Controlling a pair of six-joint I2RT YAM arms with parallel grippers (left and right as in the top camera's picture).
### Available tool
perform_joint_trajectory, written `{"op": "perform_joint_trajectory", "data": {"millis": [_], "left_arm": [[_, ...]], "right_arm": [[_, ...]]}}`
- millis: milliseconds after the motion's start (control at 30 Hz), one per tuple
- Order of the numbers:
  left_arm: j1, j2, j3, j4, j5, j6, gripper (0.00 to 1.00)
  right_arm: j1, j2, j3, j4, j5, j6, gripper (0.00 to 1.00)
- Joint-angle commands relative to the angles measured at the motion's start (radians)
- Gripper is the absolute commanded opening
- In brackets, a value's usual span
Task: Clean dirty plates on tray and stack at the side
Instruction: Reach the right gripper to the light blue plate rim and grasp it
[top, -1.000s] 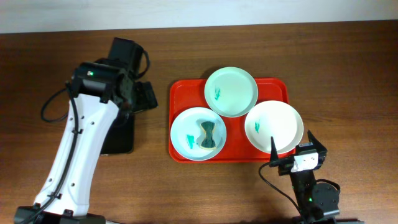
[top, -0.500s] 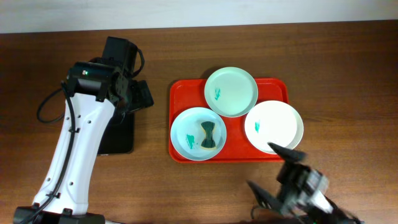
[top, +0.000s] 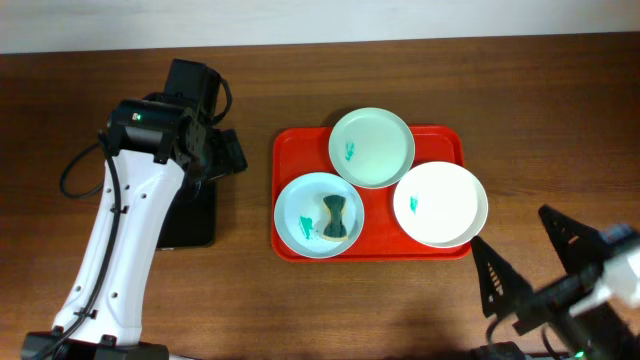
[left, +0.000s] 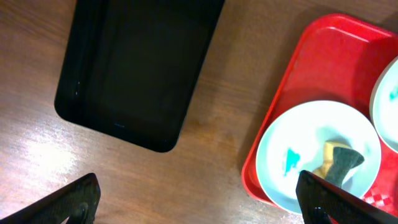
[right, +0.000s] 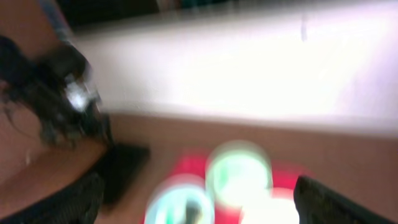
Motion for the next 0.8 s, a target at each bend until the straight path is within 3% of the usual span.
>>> {"op": "perform_joint_trajectory", "data": {"millis": [0,67,100,133,233,300,467,633,767], "left_arm": [[0.003,0.006,-0.004,-0.001,0.015,-0.002,0.99],[0.003,0.006,-0.004,-0.001,0.015,-0.002,0.99],[0.003,0.006,-0.004,-0.001,0.015,-0.002,0.99],[0.003,0.006,-0.004,-0.002,0.015,-0.002,0.99],[0.003,0.006,-0.004,-0.005,0.015,-0.002,0.99],[0.003,0.006,-0.004,-0.004,0.015,-0.002,0.99],[0.003,0.006,-0.004,-0.002,0.015,-0.002,0.99],[0.003,0.006,-0.004,0.004,0.015,-0.002,0.99],[0.003,0.006,-0.004,0.003,0.015,-0.002,0.99]], "right_arm": [[-0.003,0.233,0.194,-0.199,-0.090,-0.039,0.98],[-0.003,0.317,0.204,-0.229,-0.178,-0.039,0.98],[-0.003,0.354,0.198,-0.229,-0.198,-0.039,0.84],[-0.003,0.421,0.192,-0.241,-0.213,-0.039,0.53],[-0.003,0.546,0.181,-0.272,-0.185,-0.033,0.43],[-0.002,0.661,0.159,-0.275,-0.085,0.051,0.25],[0.011,0.879,0.085,-0.251,-0.059,0.064,0.34],[0.095,1.065,-0.017,-0.084,-0.058,0.067,0.50],[0.150,1.180,-0.027,-0.007,-0.058,0.080,0.56]]}}
